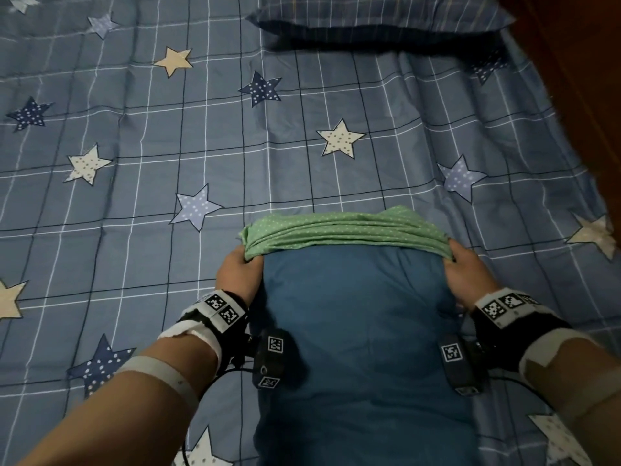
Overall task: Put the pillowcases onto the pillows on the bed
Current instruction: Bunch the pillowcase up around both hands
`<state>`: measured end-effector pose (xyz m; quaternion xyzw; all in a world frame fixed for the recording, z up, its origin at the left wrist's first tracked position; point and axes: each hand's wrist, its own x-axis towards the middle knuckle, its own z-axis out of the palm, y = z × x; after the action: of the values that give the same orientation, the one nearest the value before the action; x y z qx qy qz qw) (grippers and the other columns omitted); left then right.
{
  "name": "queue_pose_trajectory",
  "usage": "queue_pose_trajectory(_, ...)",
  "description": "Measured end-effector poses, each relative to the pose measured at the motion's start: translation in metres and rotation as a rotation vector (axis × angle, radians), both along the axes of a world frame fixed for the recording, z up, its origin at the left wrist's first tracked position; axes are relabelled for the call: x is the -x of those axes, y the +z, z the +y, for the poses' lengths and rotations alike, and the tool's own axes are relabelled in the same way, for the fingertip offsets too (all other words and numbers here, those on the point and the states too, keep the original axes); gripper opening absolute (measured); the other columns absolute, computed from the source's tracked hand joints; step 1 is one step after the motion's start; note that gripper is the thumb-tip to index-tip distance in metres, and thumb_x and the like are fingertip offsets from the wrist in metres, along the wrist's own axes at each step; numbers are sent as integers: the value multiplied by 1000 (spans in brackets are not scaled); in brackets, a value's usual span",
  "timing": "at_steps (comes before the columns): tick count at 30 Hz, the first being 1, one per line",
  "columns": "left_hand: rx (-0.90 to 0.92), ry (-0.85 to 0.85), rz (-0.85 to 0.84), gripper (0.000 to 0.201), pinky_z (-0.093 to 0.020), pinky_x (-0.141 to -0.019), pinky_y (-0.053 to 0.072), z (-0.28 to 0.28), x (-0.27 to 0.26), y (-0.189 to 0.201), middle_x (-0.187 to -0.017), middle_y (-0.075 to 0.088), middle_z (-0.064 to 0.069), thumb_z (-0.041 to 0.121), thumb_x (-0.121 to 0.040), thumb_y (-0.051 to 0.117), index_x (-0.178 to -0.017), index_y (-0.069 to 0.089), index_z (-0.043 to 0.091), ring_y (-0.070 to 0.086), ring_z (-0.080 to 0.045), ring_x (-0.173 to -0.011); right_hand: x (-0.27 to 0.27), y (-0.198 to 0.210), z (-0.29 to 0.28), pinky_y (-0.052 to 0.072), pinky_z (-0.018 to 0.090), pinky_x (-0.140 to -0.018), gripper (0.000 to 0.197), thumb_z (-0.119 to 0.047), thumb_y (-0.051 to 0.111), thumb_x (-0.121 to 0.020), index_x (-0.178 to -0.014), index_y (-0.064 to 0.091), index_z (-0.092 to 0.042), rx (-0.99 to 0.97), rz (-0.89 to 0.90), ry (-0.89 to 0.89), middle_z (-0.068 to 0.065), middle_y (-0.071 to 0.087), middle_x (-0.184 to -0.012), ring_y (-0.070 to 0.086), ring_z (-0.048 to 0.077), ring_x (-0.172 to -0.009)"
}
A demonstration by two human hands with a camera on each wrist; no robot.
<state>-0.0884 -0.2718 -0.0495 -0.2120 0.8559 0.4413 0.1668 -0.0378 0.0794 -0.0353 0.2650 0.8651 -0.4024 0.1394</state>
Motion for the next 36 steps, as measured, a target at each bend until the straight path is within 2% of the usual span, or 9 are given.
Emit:
queue_pose_trajectory(5, 221, 8, 124, 21, -23, -86, 39, 4, -3, -3, -97, 60, -18, 29, -79, 70, -86, 71, 8, 54, -34, -102, 8, 13, -7, 30, 14, -75, 38, -5, 47, -96, -131, 59, -15, 59, 69, 12, -4, 56, -109, 51, 14, -107)
queue_pose_trajectory(8, 311, 95, 172, 19, -28, -80, 35, 5, -4, 3, -106, 55, -16, 20, -83, 68, -82, 71, 1, 52, -37, -103, 10, 13, -8, 38, 19, -74, 34, -3, 49, -95, -123, 64, -16, 120, 76, 43, -1, 63, -107, 54, 15, -103)
queue_pose_trajectory(11, 258, 95, 130, 22, -39, -85, 45, -1, -8, -2, -111, 58, -19, 14, -85, 54, -87, 66, -5, 54, -40, -105, 7, 15, -6, 41, 5, -61, 23, 0, 52, -93, -96, 65, -18, 213, 75, 94, -3, 65, -84, 58, 16, -87)
queue_pose_trajectory(15, 230, 58, 157, 47, -49, -89, 47, -8, -19, -9, -109, 60, -21, 22, -71, 35, -96, 64, -6, 56, -43, -102, 4, 15, -13, 39, 4, -56, 15, 0, 62, -87, -87, 62, -16, 143, 96, 143, -16, 63, -61, 60, 0, -65)
queue_pose_trajectory(21, 136, 131, 393, 36, -32, -81, 47, -3, -15, -12, -98, 64, -8, 0, -72, 44, -104, 57, 11, 60, -27, -89, 23, 4, -28, 45, 36, -87, 39, -13, 70, -74, -112, 60, -10, -329, 95, 287, 14, 56, -110, 54, 37, -108)
queue_pose_trajectory(24, 87, 199, 388, 39, -23, -67, 38, 3, -10, -8, -88, 61, -4, -12, -68, 51, -96, 48, 15, 54, -19, -75, 39, 23, -55, 41, 43, -101, 65, -18, 71, -70, -130, 47, -16, -322, 285, 374, 10, 48, -126, 46, 30, -118)
queue_pose_trajectory(29, 240, 64, 369, 23, -19, -63, 25, 3, -12, -16, -81, 58, -10, -13, -67, 54, -79, 58, 7, 45, -20, -73, 60, 38, -144, 21, 45, -120, 84, -36, 69, -76, -149, 29, -25, -279, 349, 960, -1, 38, -151, 31, 21, -142)
queue_pose_trajectory(32, 220, 33, 341, 21, -21, -59, 26, 3, -14, -12, -62, 53, 4, -6, -76, 58, -73, 58, 15, 46, -20, -63, 66, 25, -183, 15, 44, -121, 80, -27, 68, -79, -148, 27, -30, -335, 247, 1068, -3, 51, -142, 41, 22, -134)
queue_pose_trajectory(36, 186, 95, 297, 19, -30, -53, 26, -1, -16, -11, -59, 52, 8, 10, -83, 61, -79, 44, 18, 47, -16, -53, 63, 10, -195, 38, 41, -98, 51, -16, 67, -75, -124, 52, -22, -365, 315, 1114, -3, 66, -108, 59, 26, -104)
